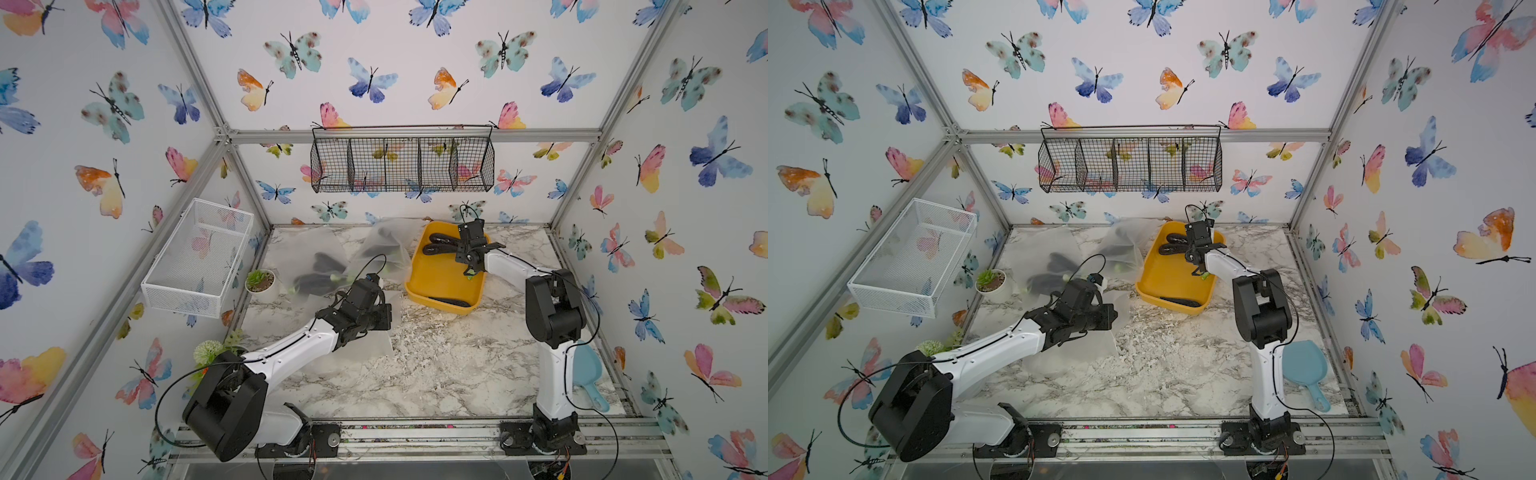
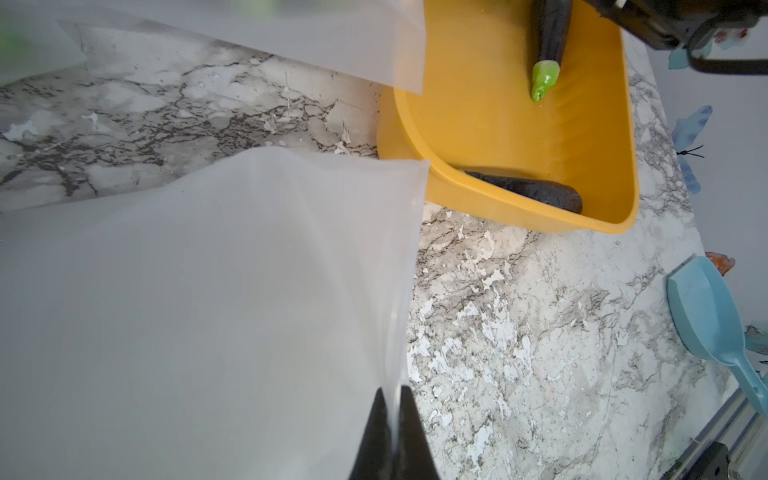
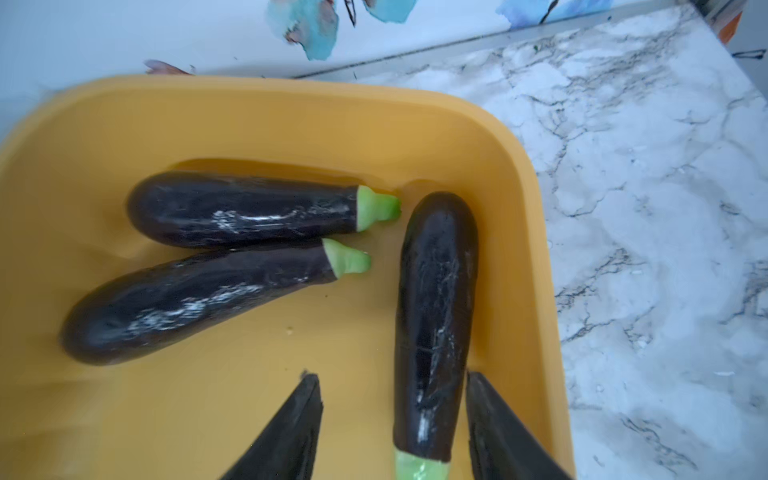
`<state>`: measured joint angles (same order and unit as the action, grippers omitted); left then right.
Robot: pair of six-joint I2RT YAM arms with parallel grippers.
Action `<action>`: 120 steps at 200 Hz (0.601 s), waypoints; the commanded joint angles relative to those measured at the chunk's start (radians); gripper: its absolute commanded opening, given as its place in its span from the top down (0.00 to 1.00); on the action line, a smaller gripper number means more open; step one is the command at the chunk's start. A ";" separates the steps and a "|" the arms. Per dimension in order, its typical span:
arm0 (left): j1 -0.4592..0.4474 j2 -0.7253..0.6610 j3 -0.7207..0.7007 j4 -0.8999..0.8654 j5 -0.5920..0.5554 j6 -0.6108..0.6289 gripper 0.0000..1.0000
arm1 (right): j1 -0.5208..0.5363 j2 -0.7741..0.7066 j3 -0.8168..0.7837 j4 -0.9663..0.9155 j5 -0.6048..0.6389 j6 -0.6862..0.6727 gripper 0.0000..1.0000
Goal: Place the eggplant in a zip-top bag and seal the zipper
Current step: Pick up the eggplant from the basket.
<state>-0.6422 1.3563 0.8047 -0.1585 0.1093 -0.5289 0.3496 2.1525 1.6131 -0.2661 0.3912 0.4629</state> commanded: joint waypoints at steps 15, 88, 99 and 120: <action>0.004 -0.044 0.010 -0.013 0.026 -0.011 1.00 | -0.019 0.038 -0.010 -0.063 0.029 0.039 0.43; 0.004 -0.088 0.009 -0.026 0.069 -0.034 1.00 | -0.055 0.107 -0.009 -0.036 -0.083 0.068 0.59; 0.004 -0.095 0.005 -0.046 0.061 -0.036 1.00 | -0.059 0.103 -0.010 -0.032 -0.100 0.062 0.64; 0.001 -0.118 -0.030 -0.033 0.078 -0.061 1.00 | -0.060 0.060 -0.020 -0.047 -0.150 0.048 0.70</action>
<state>-0.6422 1.2774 0.8043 -0.1833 0.1570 -0.5613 0.2970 2.2349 1.5986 -0.2733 0.3214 0.5186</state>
